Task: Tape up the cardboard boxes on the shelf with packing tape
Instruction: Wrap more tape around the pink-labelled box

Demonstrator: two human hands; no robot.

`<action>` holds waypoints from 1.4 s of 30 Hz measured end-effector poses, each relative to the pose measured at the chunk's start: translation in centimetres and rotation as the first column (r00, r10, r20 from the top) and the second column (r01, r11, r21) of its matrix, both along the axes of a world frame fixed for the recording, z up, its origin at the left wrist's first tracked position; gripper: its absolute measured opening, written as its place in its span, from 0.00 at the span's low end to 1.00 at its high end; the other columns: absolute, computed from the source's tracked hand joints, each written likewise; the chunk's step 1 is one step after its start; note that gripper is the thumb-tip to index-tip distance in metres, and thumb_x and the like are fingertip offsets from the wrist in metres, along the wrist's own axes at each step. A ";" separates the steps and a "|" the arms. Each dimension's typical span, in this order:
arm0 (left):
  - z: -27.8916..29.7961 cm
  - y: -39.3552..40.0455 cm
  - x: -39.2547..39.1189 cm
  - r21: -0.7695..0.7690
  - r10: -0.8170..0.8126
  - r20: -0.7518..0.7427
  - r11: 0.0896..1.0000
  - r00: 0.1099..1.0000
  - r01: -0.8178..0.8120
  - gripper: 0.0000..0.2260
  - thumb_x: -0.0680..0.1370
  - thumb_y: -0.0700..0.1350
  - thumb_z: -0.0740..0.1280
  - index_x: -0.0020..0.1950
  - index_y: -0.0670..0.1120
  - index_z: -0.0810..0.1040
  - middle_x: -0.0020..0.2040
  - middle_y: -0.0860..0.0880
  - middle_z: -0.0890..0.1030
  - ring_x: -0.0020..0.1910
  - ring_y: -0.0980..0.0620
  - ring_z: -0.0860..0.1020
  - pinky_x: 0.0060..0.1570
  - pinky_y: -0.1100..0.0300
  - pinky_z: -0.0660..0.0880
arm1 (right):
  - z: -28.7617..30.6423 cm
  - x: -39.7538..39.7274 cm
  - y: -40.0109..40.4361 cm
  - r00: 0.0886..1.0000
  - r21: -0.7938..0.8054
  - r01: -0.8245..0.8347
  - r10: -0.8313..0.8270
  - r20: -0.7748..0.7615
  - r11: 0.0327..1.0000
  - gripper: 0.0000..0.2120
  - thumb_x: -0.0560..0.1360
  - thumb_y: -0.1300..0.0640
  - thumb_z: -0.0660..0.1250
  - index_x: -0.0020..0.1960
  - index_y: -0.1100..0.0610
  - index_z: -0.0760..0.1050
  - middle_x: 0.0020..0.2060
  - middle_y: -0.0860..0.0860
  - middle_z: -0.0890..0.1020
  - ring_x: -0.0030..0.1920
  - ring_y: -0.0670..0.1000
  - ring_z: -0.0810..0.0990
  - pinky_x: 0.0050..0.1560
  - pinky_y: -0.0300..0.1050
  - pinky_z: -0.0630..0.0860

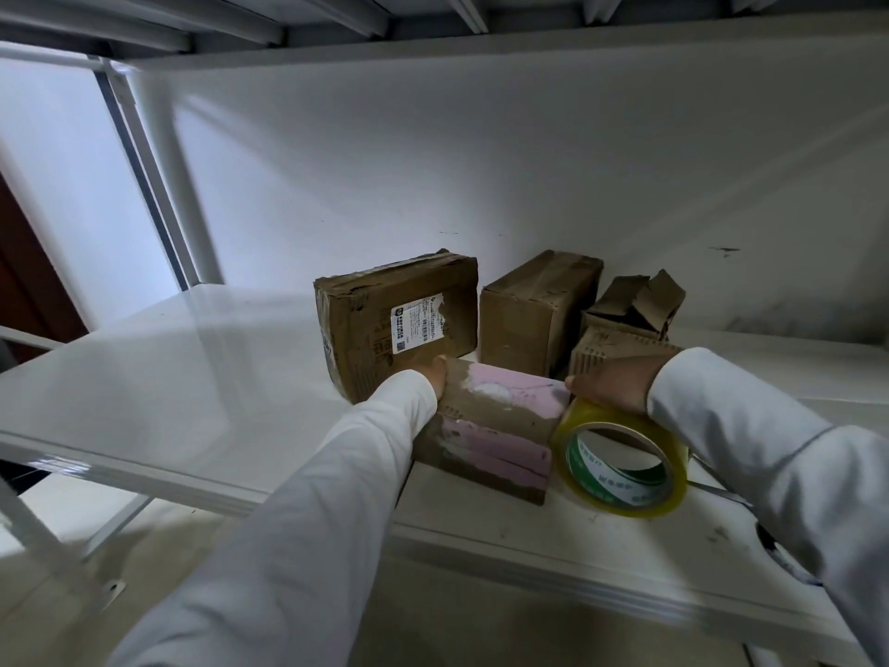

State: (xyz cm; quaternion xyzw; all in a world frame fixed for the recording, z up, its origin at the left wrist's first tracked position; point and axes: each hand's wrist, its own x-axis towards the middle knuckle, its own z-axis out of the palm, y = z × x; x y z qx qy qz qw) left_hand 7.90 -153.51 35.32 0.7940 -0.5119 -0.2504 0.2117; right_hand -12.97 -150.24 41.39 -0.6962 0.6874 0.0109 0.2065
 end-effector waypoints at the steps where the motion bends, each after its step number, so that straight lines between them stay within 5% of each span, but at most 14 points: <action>1: -0.4 -0.4 0.1 0.000 -0.017 0.030 1.000 0.999 0.017 0.24 0.84 0.53 0.49 0.78 0.45 0.53 0.77 0.44 0.57 0.75 0.41 0.58 0.72 0.53 0.55 | -0.1 0.1 0.4 0.997 0.037 0.065 -0.067 0.043 0.997 0.18 0.77 0.40 0.60 0.61 0.50 0.70 0.58 0.52 0.77 0.55 0.55 0.77 0.62 0.50 0.74; 12: -0.4 -0.3 0.0 0.005 -0.004 -0.015 1.000 1.000 0.004 0.25 0.84 0.54 0.48 0.78 0.44 0.51 0.78 0.43 0.54 0.75 0.41 0.57 0.73 0.52 0.53 | -1.5 -0.2 1.1 0.994 0.013 0.046 -0.047 0.102 0.999 0.15 0.78 0.44 0.60 0.59 0.52 0.73 0.51 0.52 0.78 0.40 0.49 0.75 0.49 0.43 0.72; 17: -0.2 0.1 -0.6 -0.051 0.025 0.214 0.999 0.977 -0.015 0.22 0.83 0.53 0.50 0.73 0.44 0.65 0.72 0.41 0.68 0.68 0.40 0.68 0.68 0.48 0.64 | -1.4 0.2 2.0 0.993 0.018 0.032 -0.033 0.110 0.999 0.16 0.80 0.47 0.56 0.62 0.54 0.72 0.60 0.55 0.76 0.51 0.53 0.75 0.58 0.45 0.69; 21: 0.8 1.2 -3.1 -0.089 -0.101 0.719 0.968 0.687 0.236 0.22 0.80 0.52 0.58 0.72 0.45 0.61 0.69 0.42 0.66 0.70 0.42 0.63 0.69 0.42 0.58 | -1.4 0.2 2.5 0.991 0.048 0.052 -0.058 0.120 0.997 0.19 0.81 0.47 0.54 0.66 0.57 0.69 0.64 0.57 0.73 0.51 0.54 0.71 0.58 0.44 0.65; 25: 0.8 2.7 -8.2 -0.120 -0.244 0.780 0.845 0.576 0.521 0.34 0.79 0.51 0.62 0.77 0.45 0.47 0.74 0.42 0.57 0.75 0.42 0.54 0.71 0.40 0.51 | -1.7 0.1 2.3 0.985 0.011 0.068 -0.069 0.156 0.998 0.21 0.81 0.47 0.53 0.69 0.58 0.67 0.64 0.57 0.72 0.59 0.57 0.72 0.62 0.46 0.65; 29: 0.0 4.0 -12.3 -0.193 -0.351 0.676 0.764 0.648 0.615 0.31 0.80 0.49 0.60 0.78 0.46 0.47 0.75 0.44 0.58 0.74 0.44 0.56 0.72 0.45 0.53 | -2.9 -1.2 2.7 0.968 -0.071 0.073 -0.054 0.246 0.995 0.26 0.81 0.44 0.52 0.76 0.54 0.55 0.73 0.56 0.62 0.71 0.58 0.63 0.70 0.47 0.58; 36: 0.2 2.7 -11.4 -0.082 -0.305 0.551 0.907 0.777 0.414 0.33 0.78 0.55 0.61 0.78 0.48 0.48 0.77 0.45 0.54 0.76 0.44 0.50 0.73 0.41 0.45 | -3.3 -1.8 4.3 0.920 -0.138 0.175 -0.112 0.375 0.975 0.21 0.78 0.41 0.57 0.68 0.49 0.67 0.63 0.52 0.74 0.54 0.55 0.75 0.59 0.47 0.70; 38: 0.6 2.6 -9.3 -0.038 -0.249 0.649 0.933 0.719 0.358 0.35 0.77 0.51 0.63 0.78 0.47 0.47 0.78 0.45 0.51 0.77 0.44 0.45 0.72 0.37 0.42 | -3.0 -1.1 4.3 0.921 -0.078 0.165 -0.125 0.369 0.983 0.19 0.80 0.44 0.55 0.67 0.51 0.69 0.62 0.54 0.75 0.51 0.53 0.74 0.59 0.47 0.70; 42: 1.8 3.2 -7.6 0.005 -0.231 0.838 0.909 0.495 0.417 0.34 0.80 0.50 0.59 0.78 0.44 0.41 0.78 0.43 0.45 0.77 0.42 0.41 0.69 0.34 0.40 | -1.3 0.6 4.6 0.970 0.060 0.005 -0.019 0.242 0.998 0.21 0.82 0.50 0.54 0.73 0.55 0.61 0.72 0.52 0.65 0.70 0.53 0.65 0.70 0.42 0.59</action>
